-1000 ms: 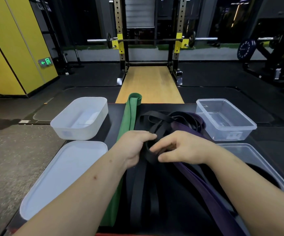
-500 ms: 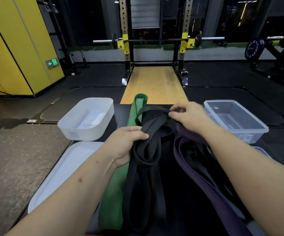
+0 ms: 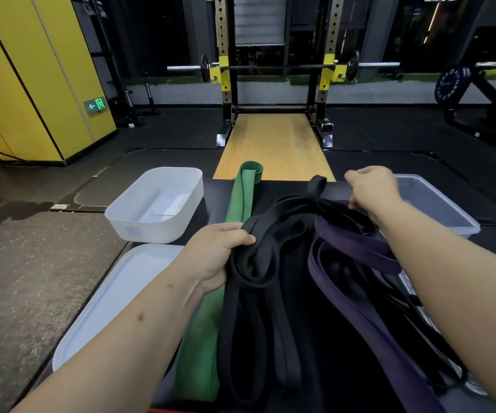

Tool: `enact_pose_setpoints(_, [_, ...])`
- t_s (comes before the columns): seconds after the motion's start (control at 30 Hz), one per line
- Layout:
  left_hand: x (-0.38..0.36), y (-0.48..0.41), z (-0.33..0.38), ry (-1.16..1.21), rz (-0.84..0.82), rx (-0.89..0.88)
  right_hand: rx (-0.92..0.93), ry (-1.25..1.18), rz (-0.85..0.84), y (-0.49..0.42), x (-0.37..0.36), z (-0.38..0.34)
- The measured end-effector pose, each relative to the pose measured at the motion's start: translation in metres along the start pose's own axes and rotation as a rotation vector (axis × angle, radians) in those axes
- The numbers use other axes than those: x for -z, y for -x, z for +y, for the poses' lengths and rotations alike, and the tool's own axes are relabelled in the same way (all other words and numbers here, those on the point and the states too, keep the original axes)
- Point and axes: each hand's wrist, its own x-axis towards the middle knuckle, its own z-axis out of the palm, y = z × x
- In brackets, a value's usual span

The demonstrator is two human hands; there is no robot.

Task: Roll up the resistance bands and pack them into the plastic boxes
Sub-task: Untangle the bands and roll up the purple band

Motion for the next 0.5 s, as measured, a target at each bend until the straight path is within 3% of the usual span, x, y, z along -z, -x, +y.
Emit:
enact_pose_setpoints(0.2, [-0.001, 0.0, 0.003, 0.008, 0.011, -0.035, 0.376, 0.372, -0.385, 0.041, -0.014, -0.01])
enact_pose_setpoints(0.3, [0.001, -0.001, 0.004, 0.009, 0.018, -0.054, 0.138, 0.497, -0.695, 0.062, -0.026, -0.017])
enact_pose_setpoints(0.4, [0.001, -0.002, 0.004, 0.0, 0.009, -0.06, -0.211, 0.039, -0.763, 0.067, -0.04, -0.013])
enact_pose_setpoints(0.5, [-0.005, -0.002, 0.003, -0.033, -0.002, -0.062, -0.319, -0.409, -0.665, 0.062, -0.055, -0.022])
